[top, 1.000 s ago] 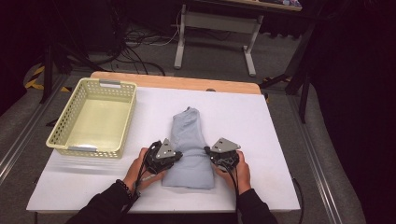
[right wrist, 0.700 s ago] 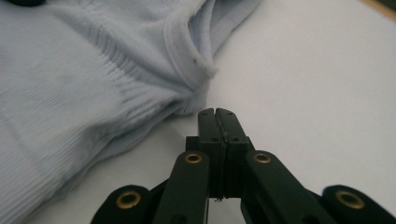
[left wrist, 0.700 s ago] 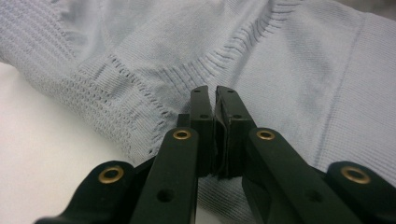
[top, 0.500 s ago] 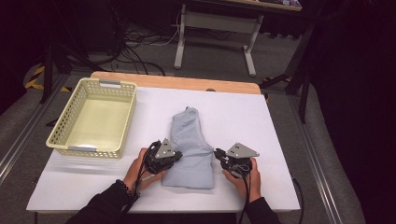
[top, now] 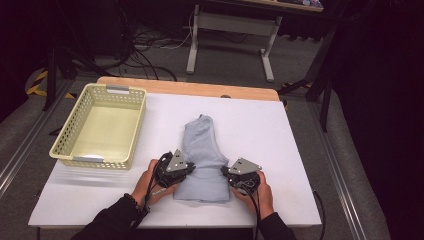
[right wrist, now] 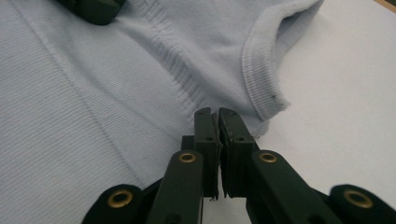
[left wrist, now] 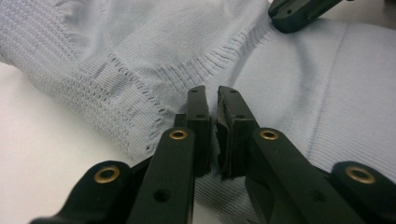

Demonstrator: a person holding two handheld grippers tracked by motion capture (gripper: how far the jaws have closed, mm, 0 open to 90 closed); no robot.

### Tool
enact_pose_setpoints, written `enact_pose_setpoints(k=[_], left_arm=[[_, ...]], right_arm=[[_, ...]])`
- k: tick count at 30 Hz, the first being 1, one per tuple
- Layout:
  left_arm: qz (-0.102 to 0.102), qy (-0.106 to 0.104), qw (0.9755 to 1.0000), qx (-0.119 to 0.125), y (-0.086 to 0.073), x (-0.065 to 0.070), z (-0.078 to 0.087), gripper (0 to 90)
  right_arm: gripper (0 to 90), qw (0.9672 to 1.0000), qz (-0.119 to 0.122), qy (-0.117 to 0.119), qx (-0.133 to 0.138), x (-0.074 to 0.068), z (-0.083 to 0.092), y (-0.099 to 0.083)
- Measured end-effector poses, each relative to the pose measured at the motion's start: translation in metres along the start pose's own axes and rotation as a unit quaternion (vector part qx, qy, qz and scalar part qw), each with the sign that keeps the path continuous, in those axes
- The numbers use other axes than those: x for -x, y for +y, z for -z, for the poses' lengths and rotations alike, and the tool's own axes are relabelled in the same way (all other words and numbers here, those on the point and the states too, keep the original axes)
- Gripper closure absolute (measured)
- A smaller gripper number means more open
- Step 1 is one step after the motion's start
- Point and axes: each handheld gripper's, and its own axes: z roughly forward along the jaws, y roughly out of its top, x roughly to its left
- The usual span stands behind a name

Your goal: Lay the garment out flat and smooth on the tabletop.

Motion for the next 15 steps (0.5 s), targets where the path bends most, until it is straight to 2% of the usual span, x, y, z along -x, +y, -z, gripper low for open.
enact_pose_setpoints(k=[2, 4, 7, 11, 12, 15], left_arm=[[0.008, -0.012, 0.9999, 0.008, 0.002, -0.001, 0.005, 76.9], [0.006, -0.013, 0.9997, 0.018, 0.004, -0.002, 0.012, 74.6], [-0.006, -0.001, 0.9994, 0.035, 0.008, -0.002, 0.027, 70.7], [-0.023, 0.017, 0.9982, 0.052, 0.011, -0.002, 0.045, 65.6], [-0.024, 0.02, 0.9981, 0.053, 0.012, -0.003, 0.048, 63.3], [-0.032, 0.029, 0.9975, 0.055, 0.01, -0.002, 0.056, 57.7]], right_arm=[[82.4, 0.9999, -0.01, 0.002, 0.004, 0.002, 0.002, 0.0], [79.6, 0.9998, -0.012, -0.002, 0.014, 0.003, 0.005, 0.001], [74.2, 0.999, -0.022, -0.011, 0.037, 0.006, 0.014, 0.003], [68.0, 0.9961, -0.039, -0.014, 0.078, 0.01, 0.028, 0.005], [65.6, 0.9951, -0.039, -0.013, 0.09, 0.01, 0.032, 0.005], [58.3, 0.9936, -0.038, -0.018, 0.104, 0.009, 0.041, 0.004]])
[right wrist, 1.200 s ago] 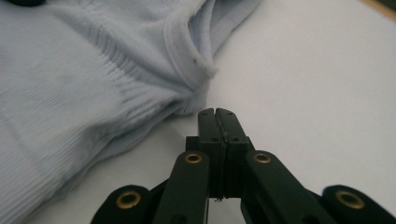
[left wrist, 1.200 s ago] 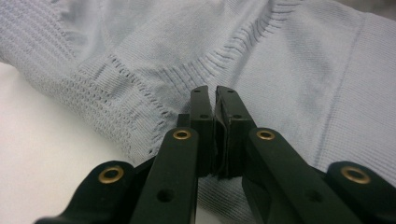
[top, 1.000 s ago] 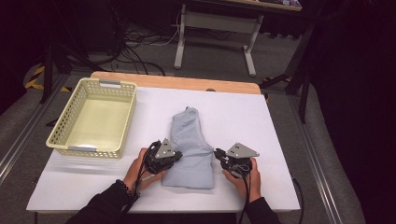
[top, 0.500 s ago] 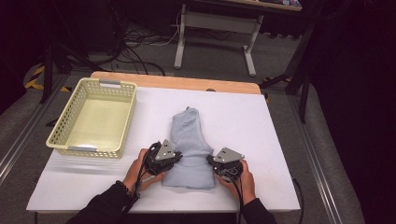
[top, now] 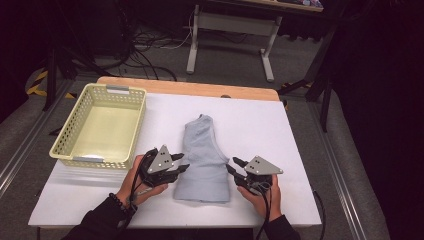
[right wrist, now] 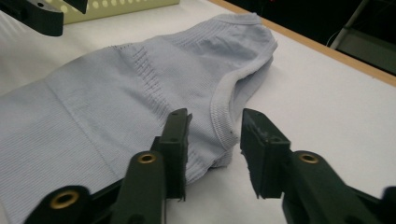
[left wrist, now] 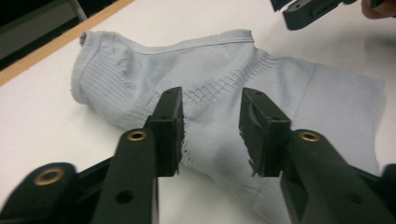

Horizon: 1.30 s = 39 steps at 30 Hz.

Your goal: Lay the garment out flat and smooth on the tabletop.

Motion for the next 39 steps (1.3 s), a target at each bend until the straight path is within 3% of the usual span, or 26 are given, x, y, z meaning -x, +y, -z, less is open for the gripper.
enact_pose_setpoints(k=[7, 12, 18, 26, 30, 34, 39], left_arm=[[-0.014, 0.018, 0.9997, 0.002, -0.007, 0.003, 0.013, 44.9], [-0.022, 0.028, 0.9993, 0.013, -0.014, 0.007, 0.026, 29.3], [-0.025, 0.029, 0.999, 0.024, -0.026, 0.01, 0.04, 20.0], [0.005, 0.038, 0.9992, 0.01, -0.046, 0.004, 0.053, 18.2], [0.018, 0.042, 0.9989, 0.003, -0.057, 0.004, 0.062, 16.2], [0.033, 0.046, 0.9984, -0.001, -0.068, 0.005, 0.07, 14.2], [0.031, 0.06, 0.9977, -0.008, -0.075, 0.008, 0.079, 11.0]], right_arm=[[41.6, 0.9992, 0.003, -0.018, 0.036, 0.005, 0.018, -0.002], [34.1, 0.999, -0.003, -0.028, 0.035, 0.009, 0.025, -0.007], [28.5, 0.9984, -0.007, -0.041, 0.04, 0.01, 0.037, -0.016], [26.5, 0.9978, -0.021, -0.043, 0.046, 0.014, 0.046, -0.024], [28.3, 0.9987, -0.025, -0.03, 0.033, 0.012, 0.046, -0.029], [26.0, 0.9985, -0.03, -0.034, 0.029, 0.011, 0.048, -0.034], [22.0, 0.9981, -0.035, -0.05, 0.011, 0.012, 0.049, -0.04]])
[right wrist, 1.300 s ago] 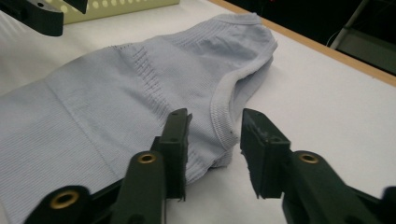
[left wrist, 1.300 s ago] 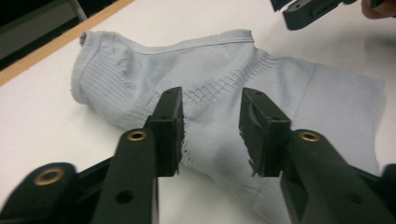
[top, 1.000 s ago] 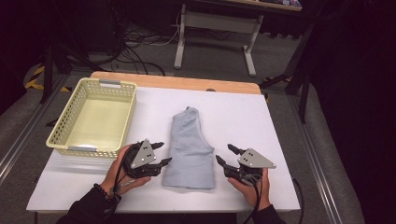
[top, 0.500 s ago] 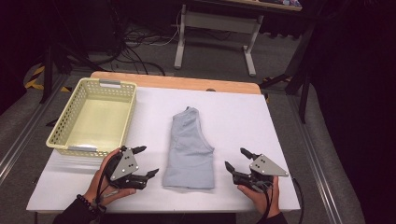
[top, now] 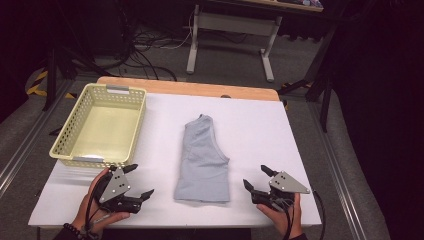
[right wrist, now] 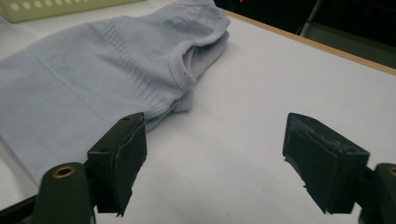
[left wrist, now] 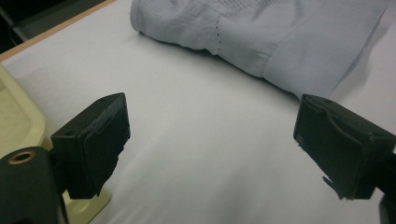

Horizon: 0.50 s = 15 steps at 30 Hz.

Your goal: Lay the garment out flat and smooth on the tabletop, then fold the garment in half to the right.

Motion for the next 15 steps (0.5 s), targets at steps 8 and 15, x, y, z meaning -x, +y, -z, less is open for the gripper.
enact_pose_setpoints(k=[8, 15], left_arm=[[0.004, 0.004, 0.9999, -0.015, -0.008, 0.001, 0.003, 9.6], [-0.004, 0.004, 0.9996, -0.027, -0.008, 0.004, 0.0, 9.6]], right_arm=[[20.1, 1.0, -0.003, 0.008, -0.003, -0.001, -0.005, -0.001], [20.0, 0.9998, -0.008, 0.017, -0.011, 0.0, -0.011, -0.002]])
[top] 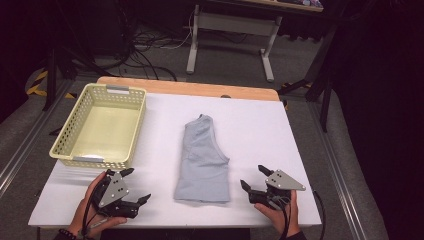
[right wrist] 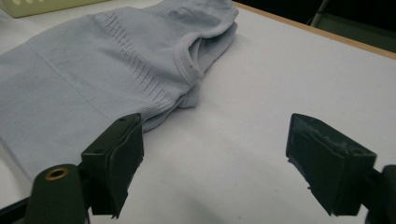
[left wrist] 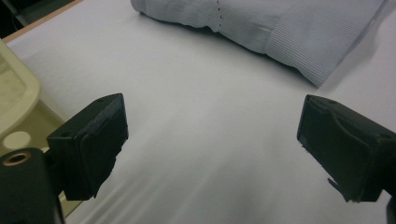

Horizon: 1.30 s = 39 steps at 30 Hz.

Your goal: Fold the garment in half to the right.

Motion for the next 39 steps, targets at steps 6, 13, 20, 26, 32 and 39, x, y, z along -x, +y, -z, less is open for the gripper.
enact_pose_setpoints(k=[6, 13, 20, 26, 32, 39], left_arm=[[0.003, -0.008, 0.9999, -0.01, 0.0, 0.002, -0.004, 10.2], [0.004, -0.01, 0.9999, -0.01, 0.008, 0.008, -0.009, 10.9], [0.043, -0.017, 0.9989, -0.01, 0.024, 0.014, -0.022, 12.1], [0.045, -0.033, 0.9984, -0.009, 0.041, 0.02, -0.036, 12.4], [0.056, -0.038, 0.9977, -0.008, 0.064, 0.014, -0.06, 12.6], [0.116, -0.042, 0.9923, -0.013, 0.086, -0.006, -0.093, 12.6]], right_arm=[[19.9, 0.9998, 0.0, 0.008, -0.016, -0.002, -0.007, -0.001], [19.6, 0.9992, -0.015, 0.017, -0.033, -0.002, -0.009, -0.004], [19.6, 0.9982, -0.029, 0.033, -0.041, -0.009, -0.016, -0.001], [19.6, 0.9963, -0.033, 0.062, -0.05, -0.023, -0.032, 0.008], [20.1, 0.9927, -0.038, 0.079, -0.083, -0.039, -0.056, 0.017], [17.7, 0.9857, -0.073, 0.074, -0.133, -0.042, -0.078, 0.025]])
